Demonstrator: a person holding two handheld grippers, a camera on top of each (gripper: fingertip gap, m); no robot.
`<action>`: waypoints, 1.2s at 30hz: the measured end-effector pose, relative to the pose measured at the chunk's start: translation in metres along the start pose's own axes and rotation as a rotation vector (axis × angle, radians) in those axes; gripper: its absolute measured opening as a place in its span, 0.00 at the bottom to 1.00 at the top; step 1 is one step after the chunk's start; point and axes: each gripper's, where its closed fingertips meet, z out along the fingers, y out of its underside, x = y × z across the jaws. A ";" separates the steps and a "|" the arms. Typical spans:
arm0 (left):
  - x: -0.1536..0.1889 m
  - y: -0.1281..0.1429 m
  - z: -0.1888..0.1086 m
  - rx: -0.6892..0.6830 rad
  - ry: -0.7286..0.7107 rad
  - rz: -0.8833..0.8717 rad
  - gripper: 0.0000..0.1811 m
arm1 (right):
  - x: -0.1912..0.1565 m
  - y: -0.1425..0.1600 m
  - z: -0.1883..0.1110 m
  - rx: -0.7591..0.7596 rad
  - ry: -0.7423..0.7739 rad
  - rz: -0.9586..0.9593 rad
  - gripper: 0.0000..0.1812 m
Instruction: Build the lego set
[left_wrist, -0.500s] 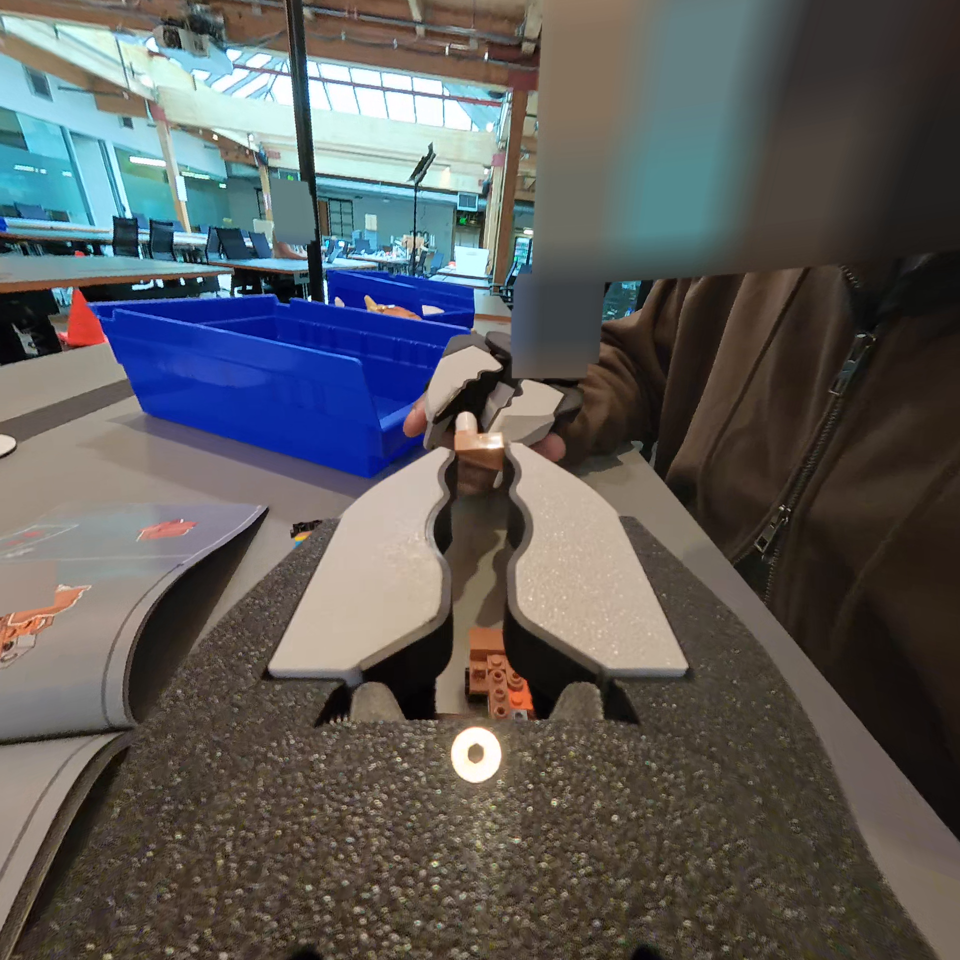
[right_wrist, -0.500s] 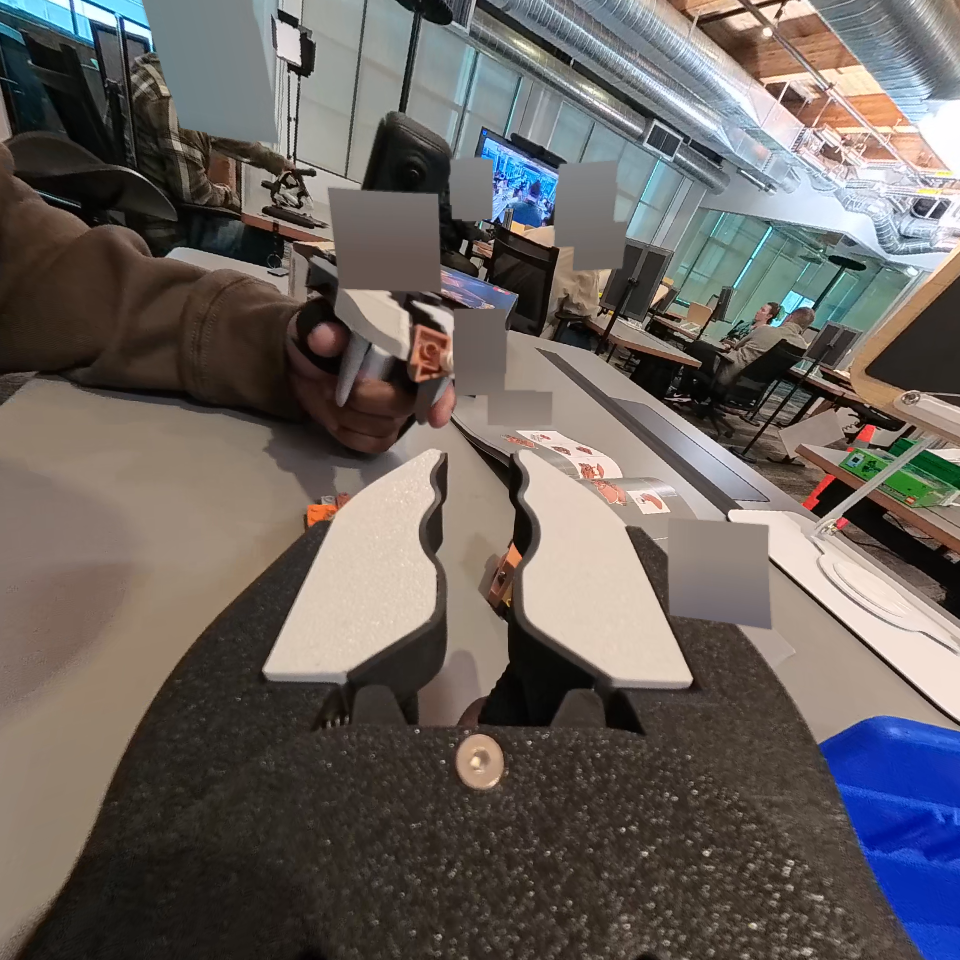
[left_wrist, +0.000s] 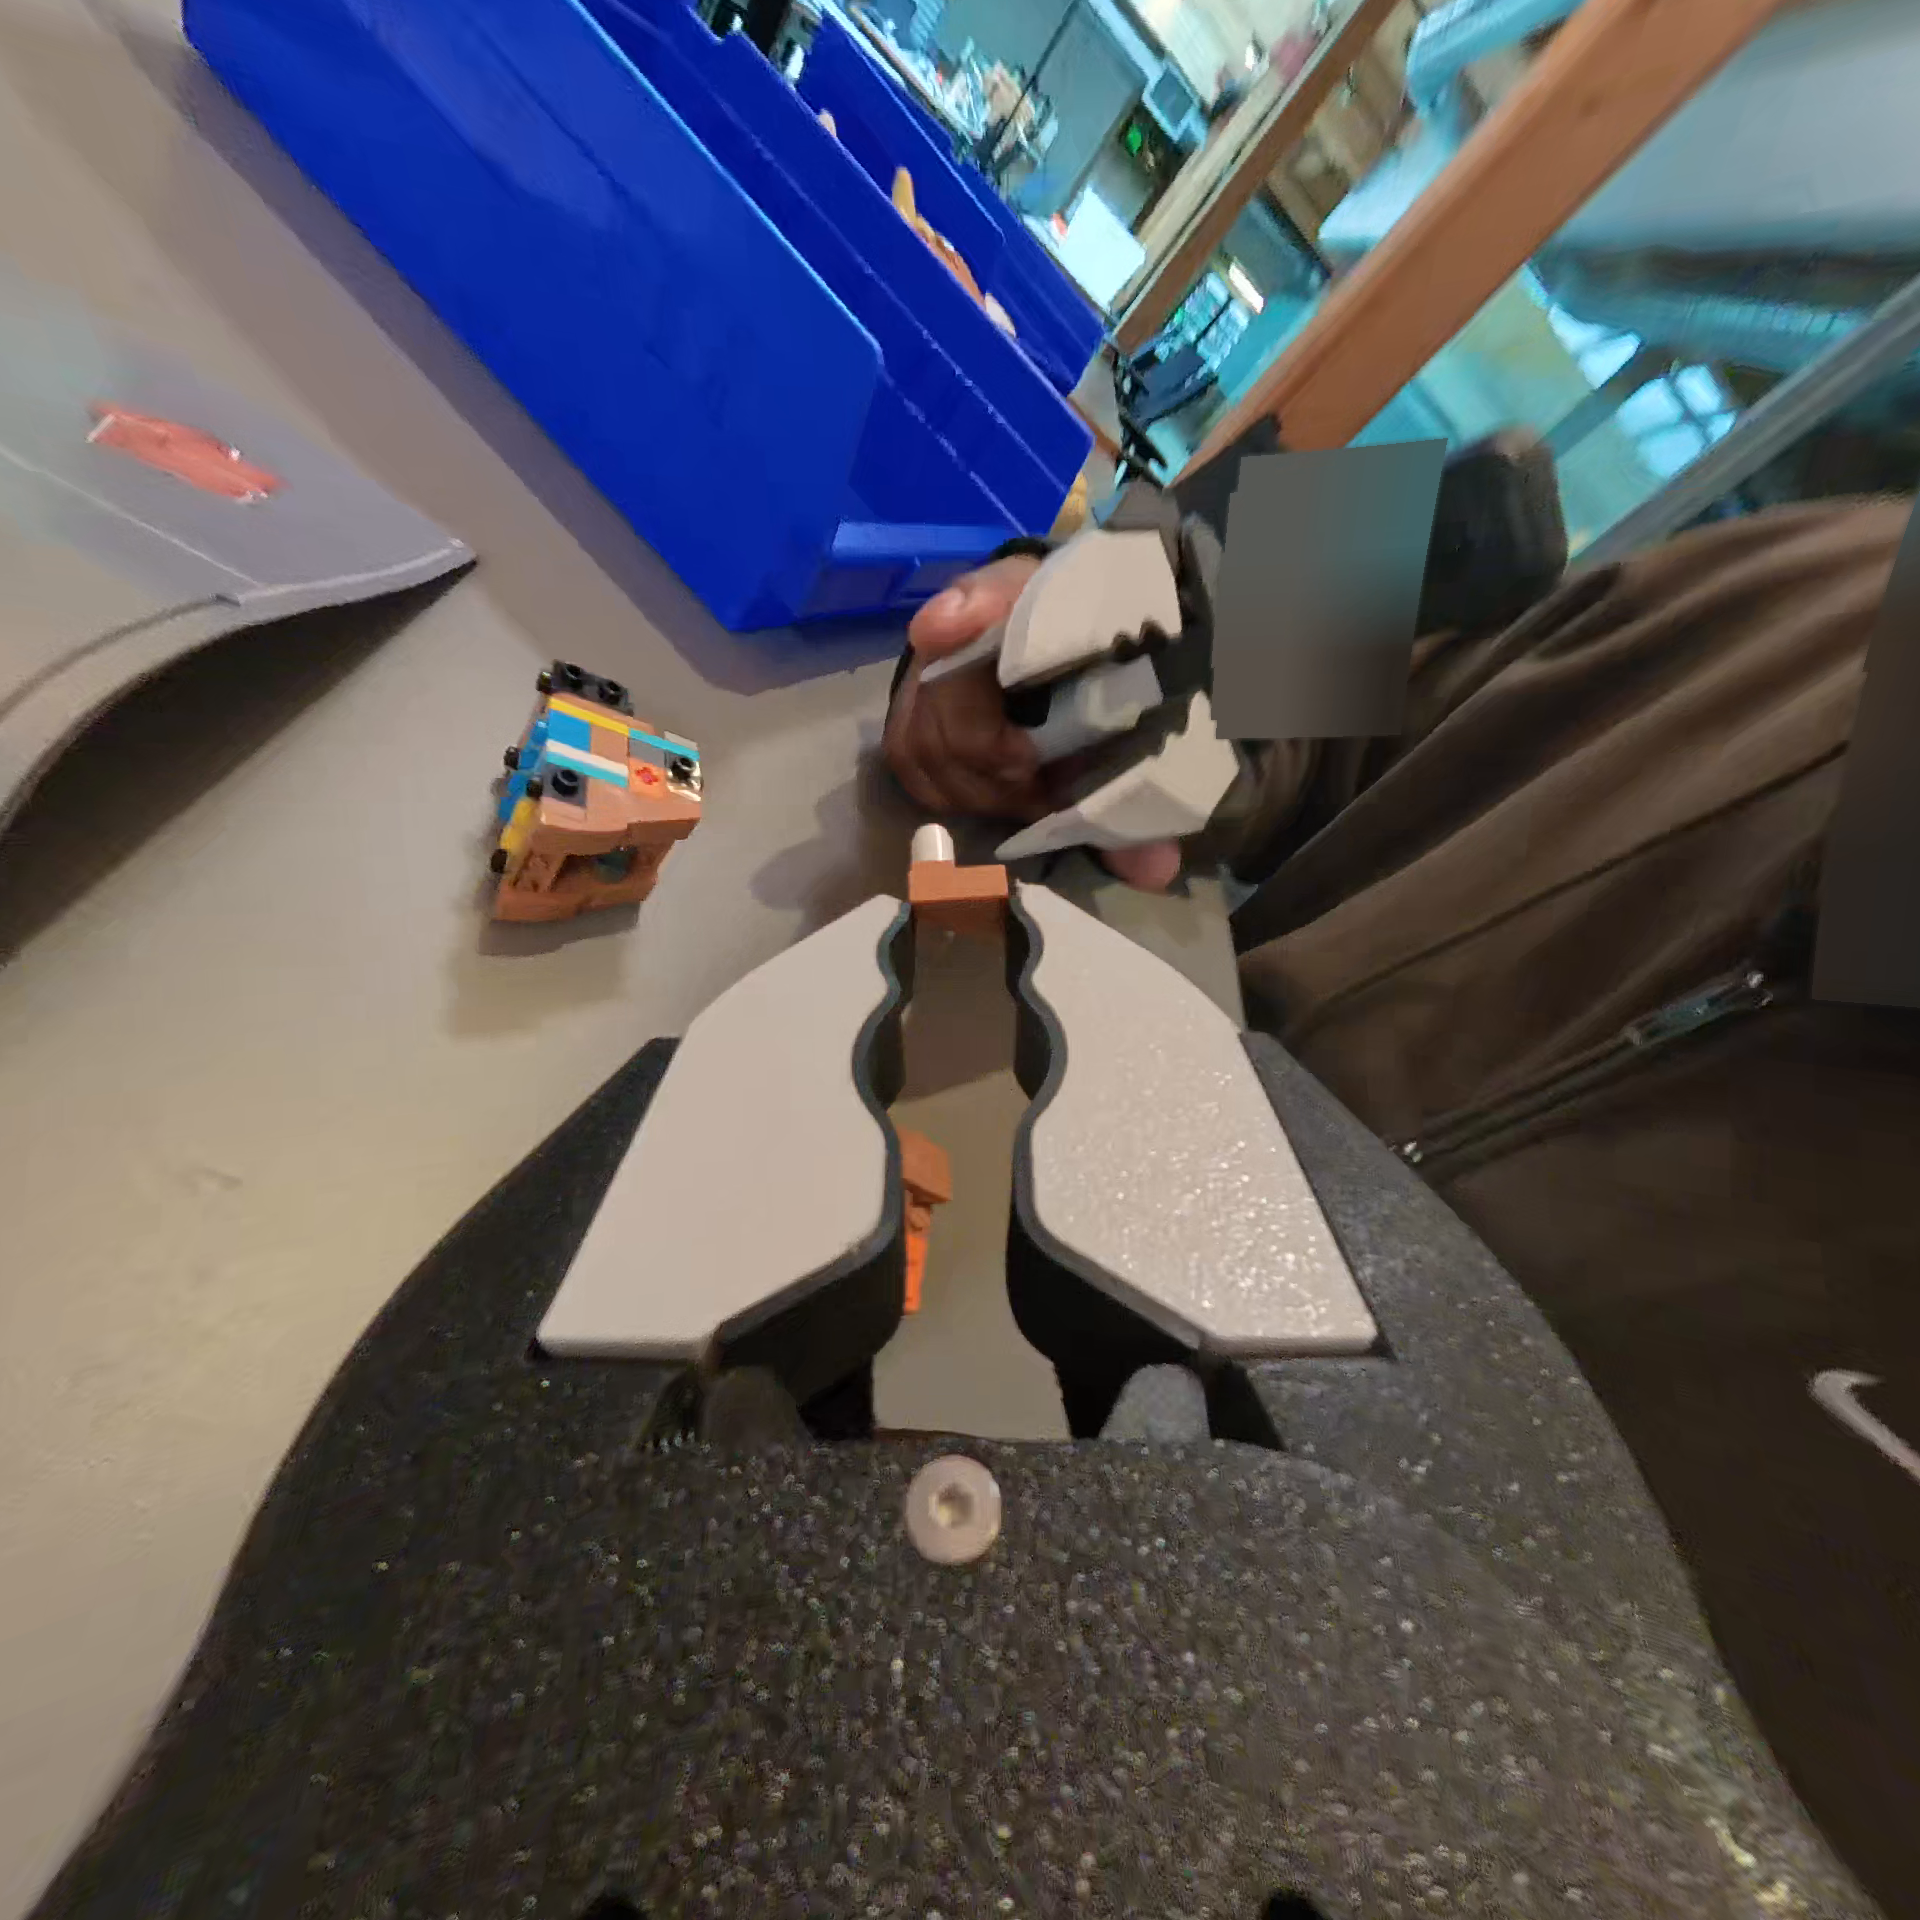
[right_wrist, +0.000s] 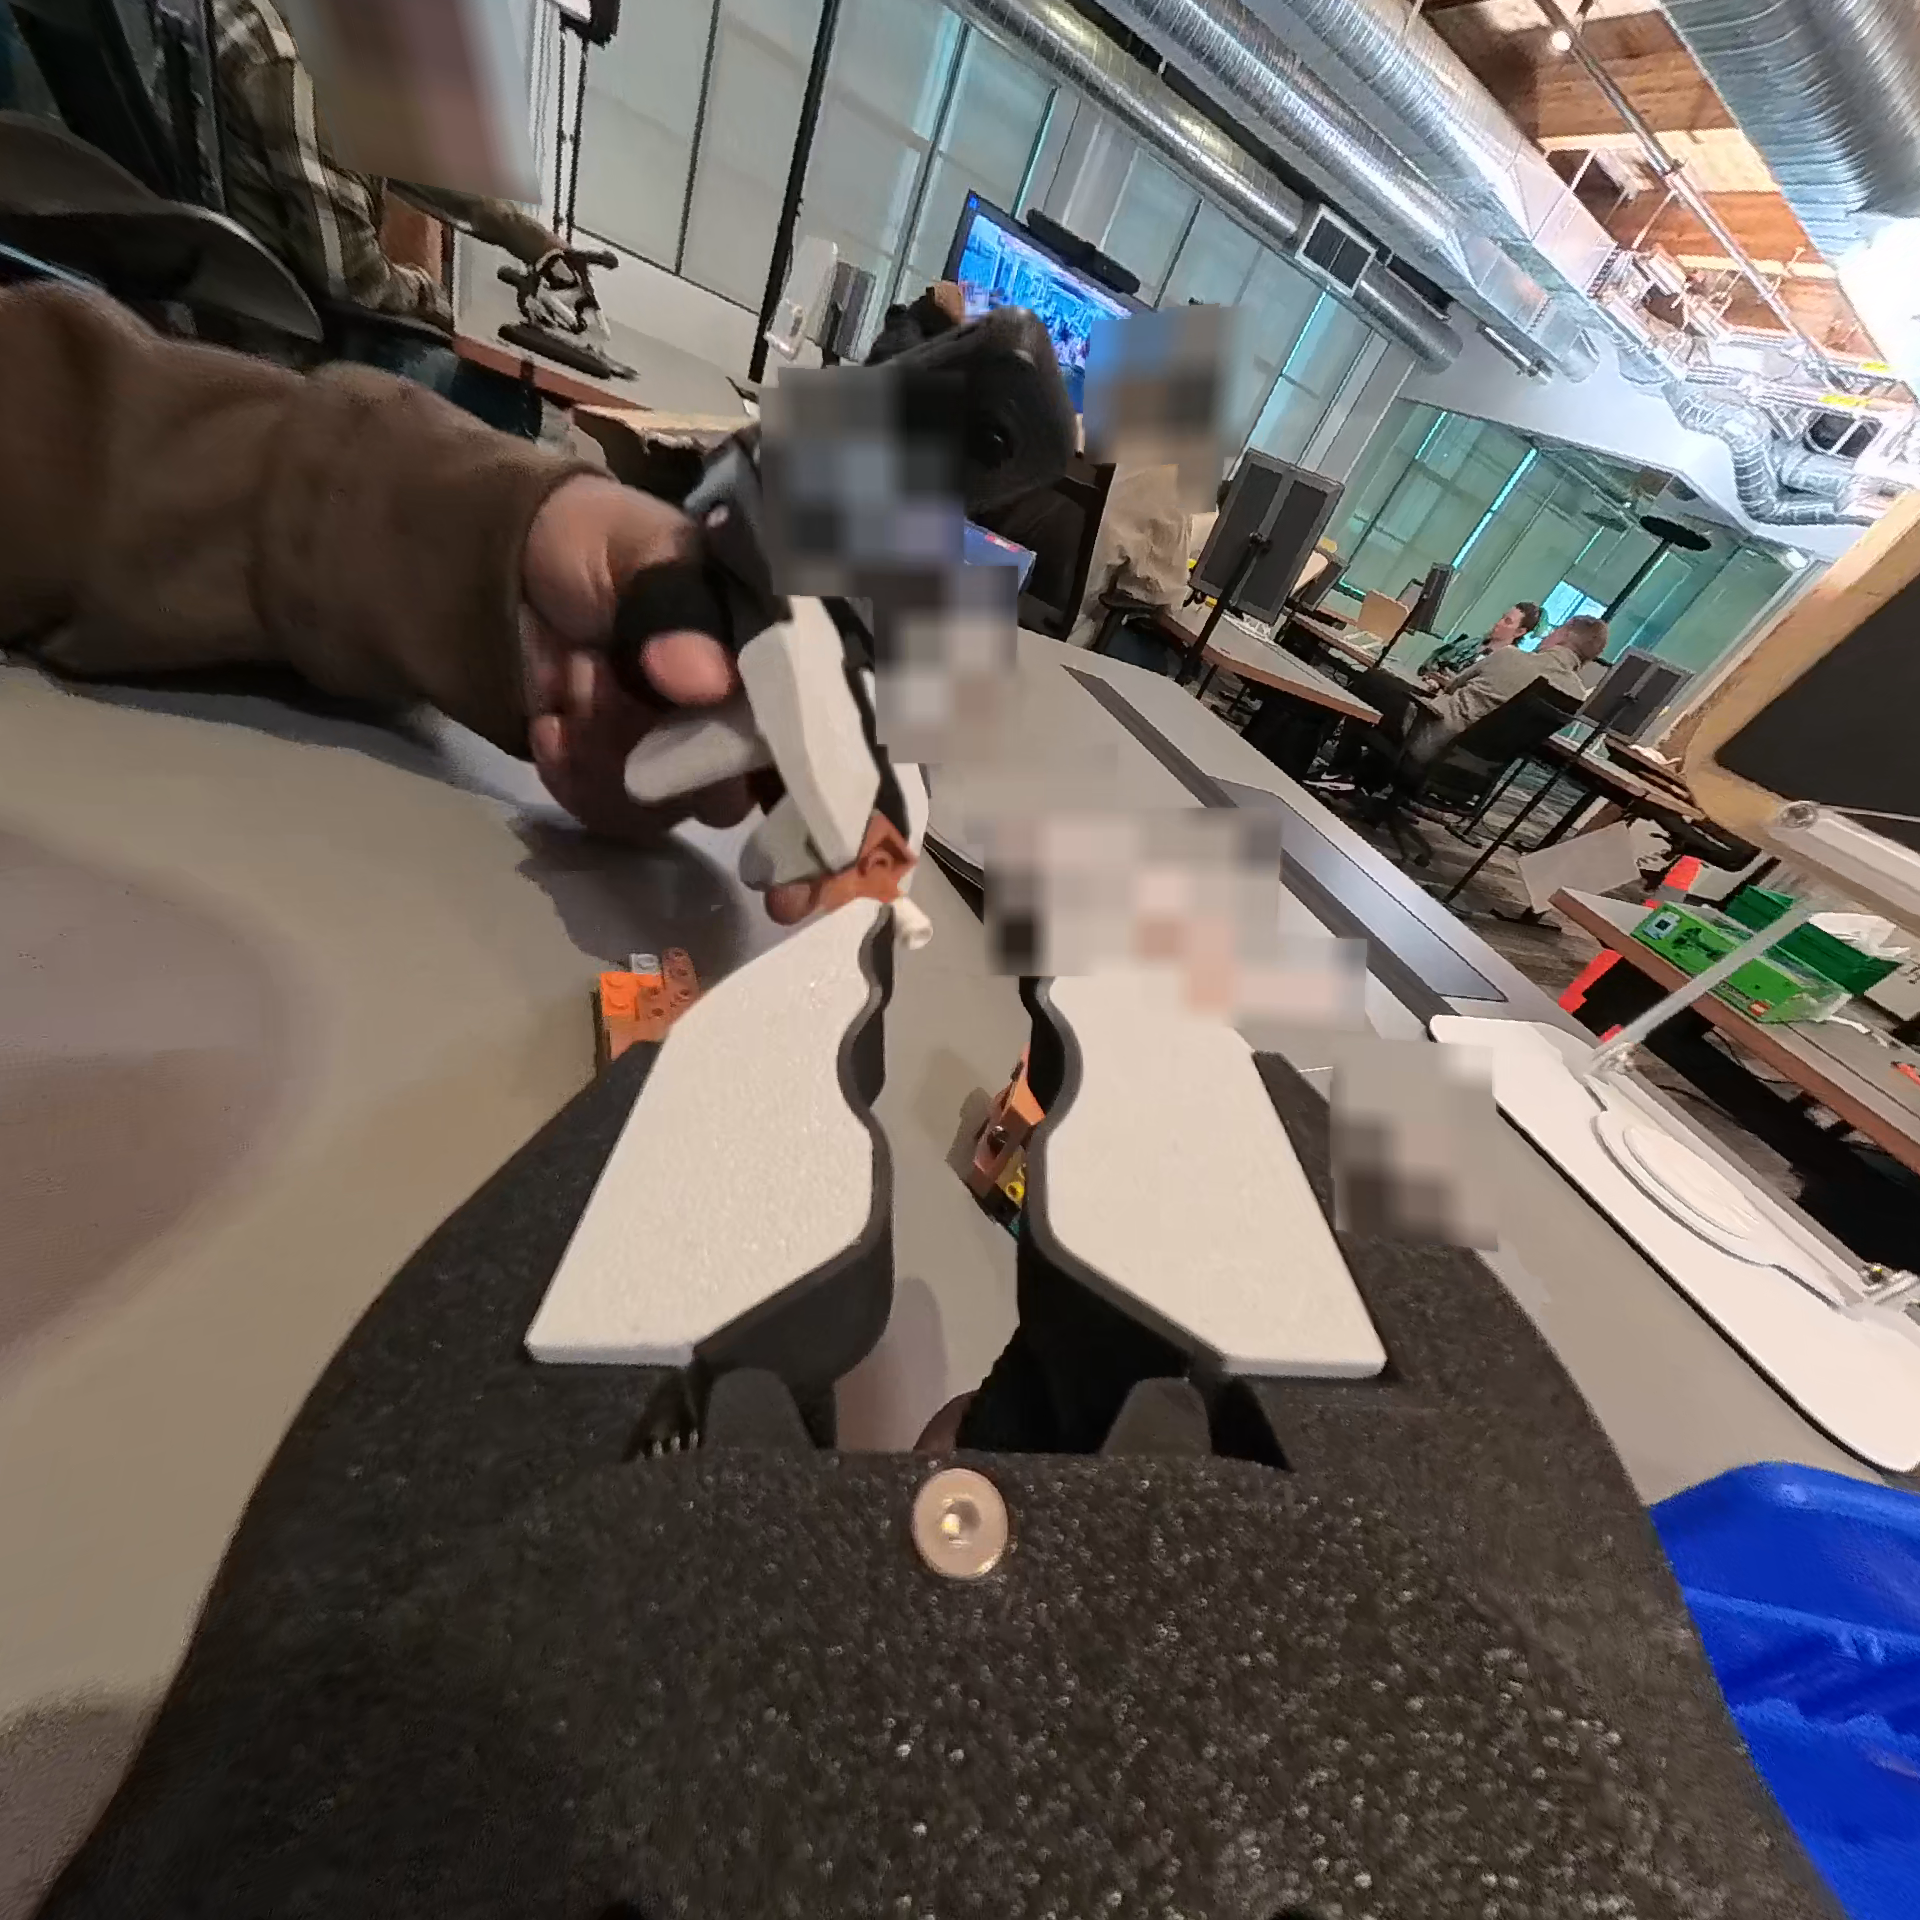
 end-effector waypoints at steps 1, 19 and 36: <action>0.000 0.000 0.000 0.009 -0.004 -0.030 0.09 | -0.002 0.001 0.001 -0.010 -0.003 -0.017 0.13; 0.023 0.016 0.013 0.079 -0.099 -0.155 0.09 | -0.043 -0.001 0.002 -0.055 -0.020 -0.379 0.14; 0.033 0.015 0.004 0.135 -0.089 -0.143 0.09 | -0.043 -0.009 -0.001 -0.028 0.026 -0.425 0.14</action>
